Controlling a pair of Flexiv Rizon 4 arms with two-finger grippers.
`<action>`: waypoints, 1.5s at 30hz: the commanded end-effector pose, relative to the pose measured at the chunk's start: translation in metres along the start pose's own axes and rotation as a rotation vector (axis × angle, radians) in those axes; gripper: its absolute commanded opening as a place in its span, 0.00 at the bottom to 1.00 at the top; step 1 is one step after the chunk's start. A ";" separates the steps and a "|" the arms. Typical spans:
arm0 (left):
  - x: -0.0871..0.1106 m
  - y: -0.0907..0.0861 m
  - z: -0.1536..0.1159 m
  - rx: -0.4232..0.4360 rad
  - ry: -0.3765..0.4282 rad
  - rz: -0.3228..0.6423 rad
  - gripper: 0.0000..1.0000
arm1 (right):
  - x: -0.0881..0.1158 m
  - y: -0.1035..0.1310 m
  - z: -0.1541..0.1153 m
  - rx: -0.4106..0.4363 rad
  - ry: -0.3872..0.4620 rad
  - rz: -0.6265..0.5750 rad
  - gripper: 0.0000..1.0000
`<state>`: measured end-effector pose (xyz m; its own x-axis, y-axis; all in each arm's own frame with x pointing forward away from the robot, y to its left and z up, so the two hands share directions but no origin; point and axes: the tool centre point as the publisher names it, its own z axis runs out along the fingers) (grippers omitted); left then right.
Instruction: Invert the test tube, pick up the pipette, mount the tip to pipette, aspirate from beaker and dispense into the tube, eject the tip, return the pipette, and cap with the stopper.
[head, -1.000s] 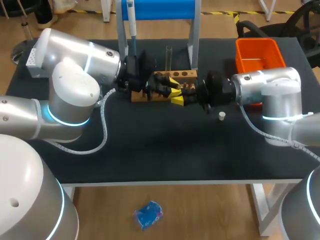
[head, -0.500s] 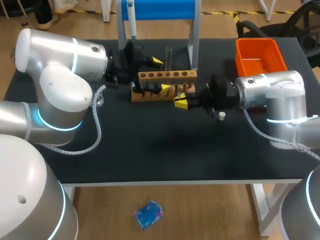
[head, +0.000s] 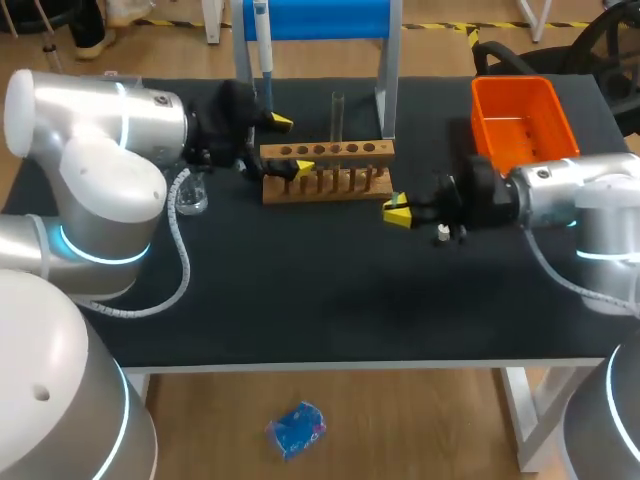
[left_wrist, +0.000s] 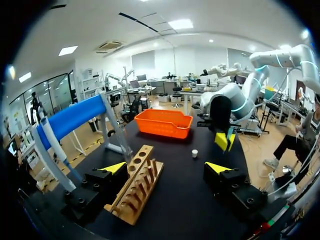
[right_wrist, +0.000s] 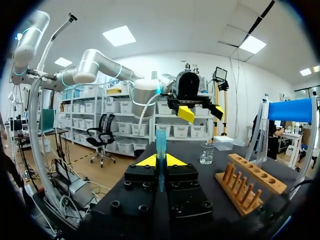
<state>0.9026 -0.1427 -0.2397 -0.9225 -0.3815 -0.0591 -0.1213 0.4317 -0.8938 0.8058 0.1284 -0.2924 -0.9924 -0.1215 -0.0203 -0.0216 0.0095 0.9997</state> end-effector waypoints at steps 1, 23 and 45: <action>0.002 0.008 0.005 0.022 -0.023 -0.009 1.00 | 0.017 0.005 -0.015 0.006 -0.022 -0.001 0.00; -0.012 0.003 0.002 0.041 -0.097 -0.042 1.00 | 0.025 0.000 -0.027 0.000 -0.002 0.009 0.00; -0.121 -0.042 0.018 0.133 -0.524 -0.270 1.00 | 0.025 0.000 -0.027 0.000 -0.002 0.009 0.00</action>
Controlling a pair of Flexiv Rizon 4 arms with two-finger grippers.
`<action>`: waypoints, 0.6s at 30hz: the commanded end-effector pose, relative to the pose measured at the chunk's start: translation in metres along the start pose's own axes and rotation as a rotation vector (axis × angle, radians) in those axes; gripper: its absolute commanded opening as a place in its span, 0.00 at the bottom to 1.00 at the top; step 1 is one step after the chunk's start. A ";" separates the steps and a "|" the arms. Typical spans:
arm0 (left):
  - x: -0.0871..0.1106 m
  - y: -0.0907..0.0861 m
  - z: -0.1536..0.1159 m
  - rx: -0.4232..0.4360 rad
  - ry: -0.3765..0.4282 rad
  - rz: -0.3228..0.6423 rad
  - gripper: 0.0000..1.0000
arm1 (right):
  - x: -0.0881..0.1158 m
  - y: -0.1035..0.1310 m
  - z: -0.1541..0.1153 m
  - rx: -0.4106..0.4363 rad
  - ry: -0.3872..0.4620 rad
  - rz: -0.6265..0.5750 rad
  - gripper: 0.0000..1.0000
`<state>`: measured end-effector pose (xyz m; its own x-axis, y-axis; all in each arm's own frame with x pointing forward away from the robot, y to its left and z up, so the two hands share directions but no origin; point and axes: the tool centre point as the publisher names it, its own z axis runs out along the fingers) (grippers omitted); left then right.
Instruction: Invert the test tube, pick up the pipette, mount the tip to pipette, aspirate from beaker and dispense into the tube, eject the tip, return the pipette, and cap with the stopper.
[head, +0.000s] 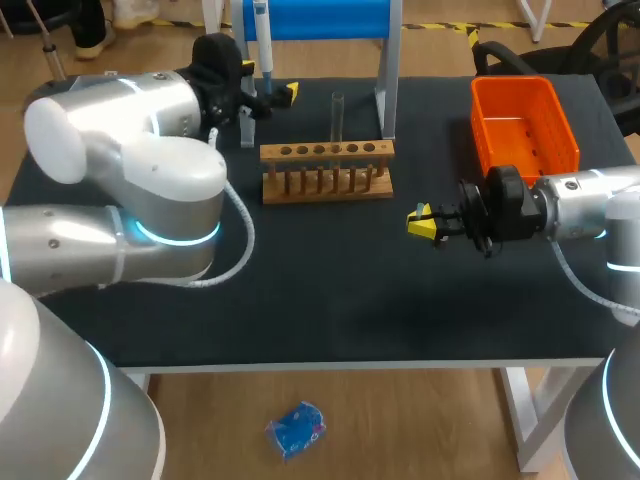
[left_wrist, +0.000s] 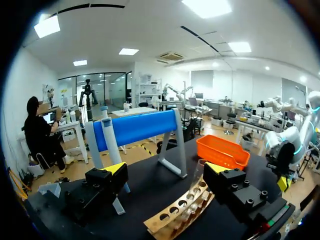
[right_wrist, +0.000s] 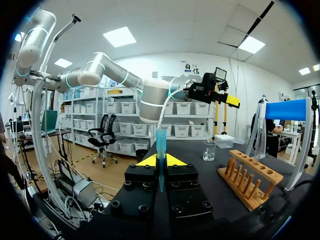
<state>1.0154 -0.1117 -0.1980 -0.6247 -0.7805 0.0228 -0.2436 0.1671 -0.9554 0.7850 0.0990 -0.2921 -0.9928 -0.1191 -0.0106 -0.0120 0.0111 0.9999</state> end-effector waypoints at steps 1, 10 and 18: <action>0.007 0.000 0.020 -0.006 -0.087 0.000 1.00 | 0.000 0.000 -0.001 0.000 0.000 -0.001 0.00; 0.007 0.000 0.020 -0.006 -0.087 0.000 1.00 | 0.000 0.000 -0.001 0.000 0.000 -0.001 0.00; -0.007 0.000 0.028 -0.015 -0.168 0.000 1.00 | 0.000 0.000 -0.001 0.000 0.000 -0.001 0.00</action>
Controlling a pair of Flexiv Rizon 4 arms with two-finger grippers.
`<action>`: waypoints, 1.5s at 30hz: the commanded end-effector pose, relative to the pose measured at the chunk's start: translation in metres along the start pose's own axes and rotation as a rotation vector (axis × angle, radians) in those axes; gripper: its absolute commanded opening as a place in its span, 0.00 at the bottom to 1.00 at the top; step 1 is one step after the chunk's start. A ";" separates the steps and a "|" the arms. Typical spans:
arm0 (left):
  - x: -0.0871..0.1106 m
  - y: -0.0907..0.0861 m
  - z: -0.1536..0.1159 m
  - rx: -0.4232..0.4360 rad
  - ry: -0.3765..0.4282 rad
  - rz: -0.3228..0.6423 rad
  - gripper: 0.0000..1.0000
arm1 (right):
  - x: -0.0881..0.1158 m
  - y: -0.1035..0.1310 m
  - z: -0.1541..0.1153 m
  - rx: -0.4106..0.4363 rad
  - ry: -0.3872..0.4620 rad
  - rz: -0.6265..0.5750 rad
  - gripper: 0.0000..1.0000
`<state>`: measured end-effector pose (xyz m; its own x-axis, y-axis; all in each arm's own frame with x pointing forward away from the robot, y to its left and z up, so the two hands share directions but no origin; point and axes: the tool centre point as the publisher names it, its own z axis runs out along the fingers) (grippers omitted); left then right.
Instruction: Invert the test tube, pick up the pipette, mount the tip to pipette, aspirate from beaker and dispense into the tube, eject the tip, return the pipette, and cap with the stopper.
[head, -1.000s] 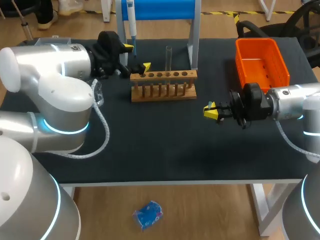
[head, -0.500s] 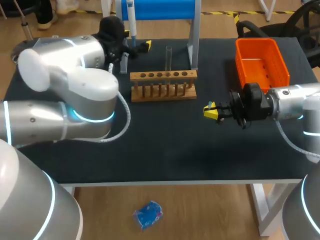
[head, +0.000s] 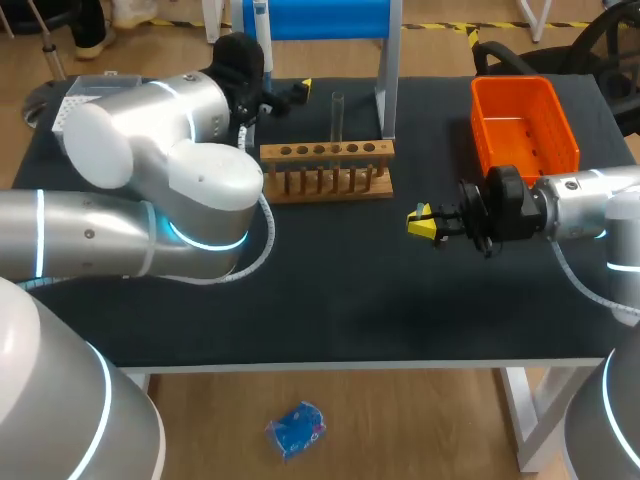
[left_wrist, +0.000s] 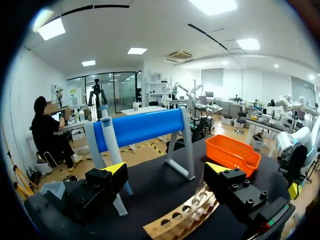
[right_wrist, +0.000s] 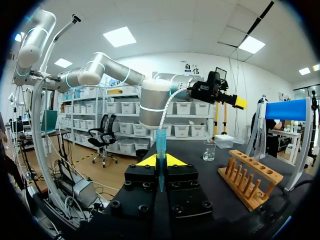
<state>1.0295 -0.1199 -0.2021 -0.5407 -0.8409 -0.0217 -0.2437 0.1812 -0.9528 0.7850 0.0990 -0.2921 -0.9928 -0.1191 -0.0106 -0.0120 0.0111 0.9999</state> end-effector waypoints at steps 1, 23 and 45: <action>-0.007 0.000 0.014 0.006 -0.062 -0.017 1.00 | 0.000 0.000 0.000 0.000 0.000 -0.001 0.00; -0.076 -0.010 0.070 -0.024 -0.254 -0.101 0.98 | 0.000 0.000 0.000 0.000 0.000 -0.001 0.00; -0.095 -0.005 0.096 -0.051 -0.328 -0.106 0.48 | 0.000 0.000 0.000 0.000 0.000 -0.001 0.00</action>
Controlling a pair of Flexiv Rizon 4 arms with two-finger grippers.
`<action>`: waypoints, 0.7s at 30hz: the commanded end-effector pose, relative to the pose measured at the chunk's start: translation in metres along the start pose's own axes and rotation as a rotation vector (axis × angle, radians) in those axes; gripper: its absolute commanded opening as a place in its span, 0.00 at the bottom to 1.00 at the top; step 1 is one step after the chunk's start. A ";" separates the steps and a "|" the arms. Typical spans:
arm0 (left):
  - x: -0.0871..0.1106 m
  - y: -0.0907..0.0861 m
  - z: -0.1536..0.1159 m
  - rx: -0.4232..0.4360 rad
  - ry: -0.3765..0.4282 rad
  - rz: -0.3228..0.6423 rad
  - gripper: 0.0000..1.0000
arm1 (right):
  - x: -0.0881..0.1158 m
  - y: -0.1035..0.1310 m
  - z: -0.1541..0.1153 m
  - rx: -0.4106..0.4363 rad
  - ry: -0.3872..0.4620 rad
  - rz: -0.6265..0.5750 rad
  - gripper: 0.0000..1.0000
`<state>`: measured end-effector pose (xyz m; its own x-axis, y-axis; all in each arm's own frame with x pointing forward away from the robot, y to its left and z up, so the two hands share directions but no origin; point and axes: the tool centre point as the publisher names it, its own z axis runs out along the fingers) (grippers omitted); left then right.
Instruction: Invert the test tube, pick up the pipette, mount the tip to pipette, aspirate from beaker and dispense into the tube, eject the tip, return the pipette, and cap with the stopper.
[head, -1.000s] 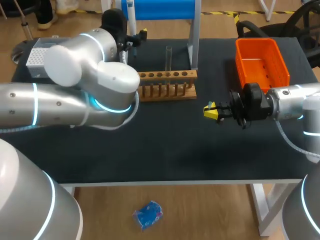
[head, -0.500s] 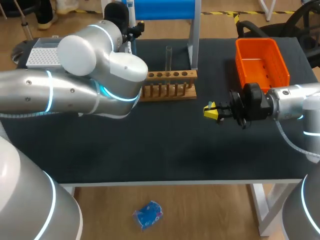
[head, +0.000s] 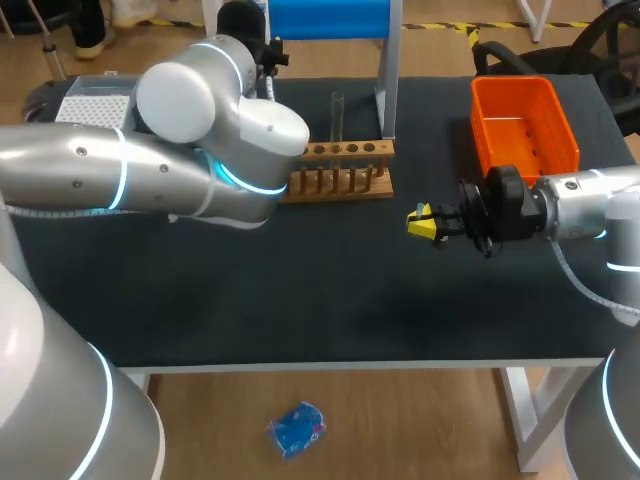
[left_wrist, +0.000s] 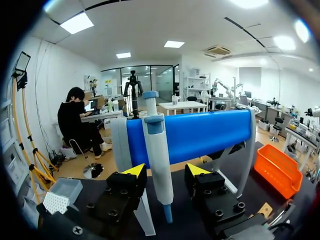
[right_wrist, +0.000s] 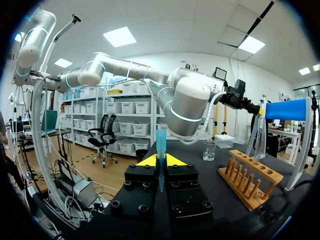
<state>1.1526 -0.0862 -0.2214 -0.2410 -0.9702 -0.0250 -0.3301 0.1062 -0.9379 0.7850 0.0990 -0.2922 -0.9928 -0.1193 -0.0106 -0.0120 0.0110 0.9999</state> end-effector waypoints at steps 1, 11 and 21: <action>0.001 0.000 0.009 0.003 -0.018 -0.006 0.48 | 0.000 0.000 -0.001 0.000 0.000 -0.001 0.00; -0.005 0.000 0.019 0.004 -0.029 -0.024 0.44 | 0.000 0.000 -0.001 0.000 0.000 -0.001 0.00; -0.009 -0.001 0.028 0.008 -0.046 -0.045 0.40 | 0.000 0.000 -0.001 0.000 0.000 -0.001 0.00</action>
<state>1.1745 -0.0805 -0.2254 -0.1885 -0.9821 0.0017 -0.3407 0.0638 -0.9380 0.7850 0.0990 -0.2922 -0.9928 -0.1192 -0.0106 -0.0120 0.0110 0.9999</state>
